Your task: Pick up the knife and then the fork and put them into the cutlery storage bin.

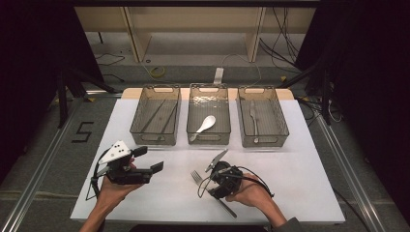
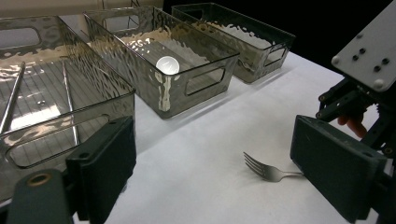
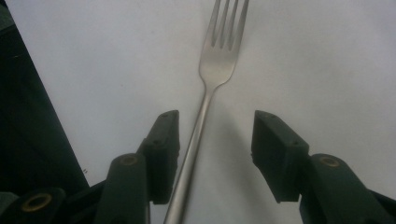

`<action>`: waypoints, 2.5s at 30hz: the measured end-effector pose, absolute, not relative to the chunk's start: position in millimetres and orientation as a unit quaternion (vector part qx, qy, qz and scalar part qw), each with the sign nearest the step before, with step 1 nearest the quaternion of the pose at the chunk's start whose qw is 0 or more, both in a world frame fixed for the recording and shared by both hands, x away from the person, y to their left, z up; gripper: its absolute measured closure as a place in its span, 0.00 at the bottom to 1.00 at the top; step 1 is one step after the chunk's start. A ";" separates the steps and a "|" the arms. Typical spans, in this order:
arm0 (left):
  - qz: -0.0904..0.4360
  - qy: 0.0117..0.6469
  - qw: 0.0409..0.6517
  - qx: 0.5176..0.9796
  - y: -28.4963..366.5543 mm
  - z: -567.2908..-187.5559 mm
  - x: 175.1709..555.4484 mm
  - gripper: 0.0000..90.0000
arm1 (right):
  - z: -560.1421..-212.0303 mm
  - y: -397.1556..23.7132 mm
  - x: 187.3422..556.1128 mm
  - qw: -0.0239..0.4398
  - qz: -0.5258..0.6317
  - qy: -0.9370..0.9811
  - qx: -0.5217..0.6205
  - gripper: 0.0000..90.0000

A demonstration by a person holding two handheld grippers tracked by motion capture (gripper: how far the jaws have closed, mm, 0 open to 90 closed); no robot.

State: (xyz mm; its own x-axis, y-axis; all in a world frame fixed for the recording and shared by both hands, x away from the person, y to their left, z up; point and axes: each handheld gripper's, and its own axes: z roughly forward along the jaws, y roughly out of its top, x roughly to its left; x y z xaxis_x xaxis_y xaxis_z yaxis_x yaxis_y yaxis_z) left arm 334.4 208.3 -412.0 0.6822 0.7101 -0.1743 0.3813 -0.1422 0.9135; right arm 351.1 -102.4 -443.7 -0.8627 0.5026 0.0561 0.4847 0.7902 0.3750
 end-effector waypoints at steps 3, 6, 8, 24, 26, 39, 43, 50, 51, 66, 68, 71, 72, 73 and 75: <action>0.152 0.369 0.541 0.740 208.1 -412.4 334.4 0.15 | -447.4 -100.3 350.3 0.020 0.186 0.946 0.264 0.63; 0.152 0.368 0.541 0.740 208.0 -412.1 334.3 0.15 | -451.1 -99.7 350.6 0.018 0.181 0.950 0.253 0.66; 0.153 0.367 0.539 0.742 207.9 -412.4 334.4 0.15 | -452.7 -98.4 349.6 0.017 0.177 0.950 0.257 0.68; 0.152 0.366 0.540 0.742 207.7 -412.4 334.4 0.15 | -460.2 -93.5 346.8 0.019 0.156 0.957 0.243 0.78; 0.152 0.366 0.540 0.743 207.6 -412.5 334.4 0.15 | -460.5 -93.5 347.0 0.022 0.155 0.958 0.239 0.78; 0.151 0.365 0.538 0.745 206.6 -412.8 334.3 0.15 | -460.3 -87.9 342.3 0.025 0.148 0.959 0.241 0.86; 0.151 0.364 0.538 0.745 206.6 -412.9 334.3 0.15 | -460.5 -88.6 344.1 0.025 0.147 0.960 0.237 0.87; 0.150 0.363 0.537 0.747 205.8 -412.9 334.3 0.15 | -461.0 -88.6 346.1 0.025 0.149 0.961 0.233 0.88; 0.150 0.363 0.536 0.747 205.7 -412.9 334.3 0.15 | -461.0 -88.5 347.1 0.026 0.147 0.962 0.229 0.89; 0.150 0.364 0.539 0.745 205.9 -412.6 334.2 0.15 | -460.6 -89.2 348.8 0.030 0.144 0.964 0.223 0.95; 0.150 0.364 0.538 0.745 206.1 -412.7 334.4 0.15 | -460.2 -89.8 349.0 0.028 0.146 0.964 0.222 0.95; 0.150 0.364 0.538 0.745 206.1 -412.7 334.5 0.15 | -458.7 -91.1 349.3 0.028 0.151 0.964 0.218 0.95; 0.151 0.364 0.538 0.745 206.0 -412.8 334.6 0.15 | -458.0 -91.5 349.2 0.028 0.153 0.963 0.218 0.95; 0.151 0.364 0.538 0.745 206.1 -412.7 334.5 0.15 | -455.2 -91.2 348.3 0.024 0.153 0.961 0.231 0.95; 0.151 0.364 0.539 0.745 206.3 -412.6 334.4 0.16 | -452.7 -94.6 350.7 0.035 0.157 0.962 0.222 0.95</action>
State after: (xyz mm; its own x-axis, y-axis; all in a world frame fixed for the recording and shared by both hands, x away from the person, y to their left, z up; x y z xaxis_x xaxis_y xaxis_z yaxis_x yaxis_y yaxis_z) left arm 334.4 206.3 -412.6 0.6896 0.7046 -0.1673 0.3795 -0.1549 0.9121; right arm 350.7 -94.6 -452.7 -0.8991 0.4377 0.0026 0.4157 0.8522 0.3176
